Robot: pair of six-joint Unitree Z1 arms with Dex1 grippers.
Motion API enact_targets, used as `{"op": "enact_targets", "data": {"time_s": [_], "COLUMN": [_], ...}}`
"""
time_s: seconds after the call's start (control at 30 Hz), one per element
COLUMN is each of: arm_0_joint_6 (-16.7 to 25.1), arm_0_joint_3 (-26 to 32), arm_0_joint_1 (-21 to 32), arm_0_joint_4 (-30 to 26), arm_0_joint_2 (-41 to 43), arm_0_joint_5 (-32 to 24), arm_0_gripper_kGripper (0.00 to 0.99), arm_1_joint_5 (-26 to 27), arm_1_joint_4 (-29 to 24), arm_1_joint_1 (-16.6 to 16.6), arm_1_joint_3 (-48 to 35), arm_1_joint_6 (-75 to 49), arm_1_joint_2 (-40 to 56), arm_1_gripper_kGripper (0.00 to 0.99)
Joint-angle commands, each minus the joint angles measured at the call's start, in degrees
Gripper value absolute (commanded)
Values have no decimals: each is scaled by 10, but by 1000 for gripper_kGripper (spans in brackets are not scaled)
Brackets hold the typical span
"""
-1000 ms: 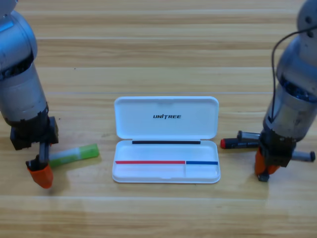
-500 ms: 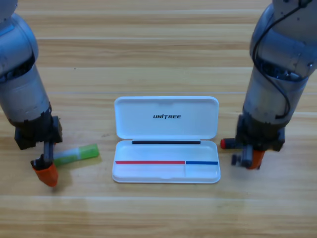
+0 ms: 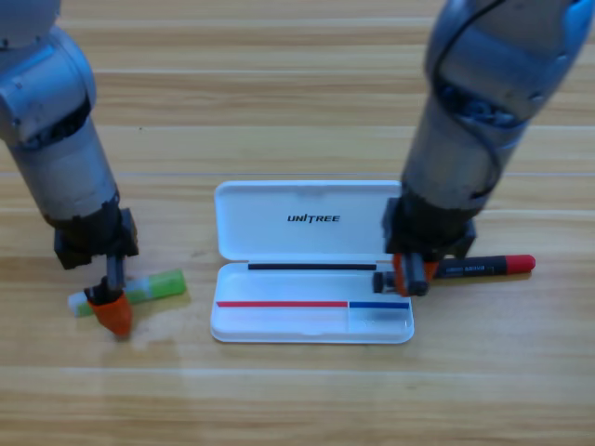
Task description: Clean up eraser and pencils
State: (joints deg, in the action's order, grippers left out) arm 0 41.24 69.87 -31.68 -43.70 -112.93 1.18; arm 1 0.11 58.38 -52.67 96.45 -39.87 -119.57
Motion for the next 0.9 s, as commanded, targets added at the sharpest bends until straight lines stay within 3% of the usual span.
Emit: {"op": "enact_targets", "data": {"time_s": [0.03,0.47,0.67,0.9], "arm_0_joint_6": [7,17,26,52], "arm_0_joint_3": [-5,-18,-33,-39], "arm_0_joint_1": [19,33,36,36], "arm_0_joint_4": [18,39,49,49], "arm_0_joint_2": [-38,-48,-48,-50], "arm_0_joint_5": [8,9,4,1], "arm_0_gripper_kGripper": [988,968,739,258], "arm_1_joint_5": [2,4,-2,-22], "arm_1_joint_4": [8,8,8,6], "arm_1_joint_1": [-25,-28,-28,-23], "arm_1_joint_3": [16,35,44,45], "arm_1_joint_6": [-20,-25,-25,-25], "arm_1_joint_2": [-66,-102,-110,-112], "arm_1_gripper_kGripper": [0,0,0,0]}}
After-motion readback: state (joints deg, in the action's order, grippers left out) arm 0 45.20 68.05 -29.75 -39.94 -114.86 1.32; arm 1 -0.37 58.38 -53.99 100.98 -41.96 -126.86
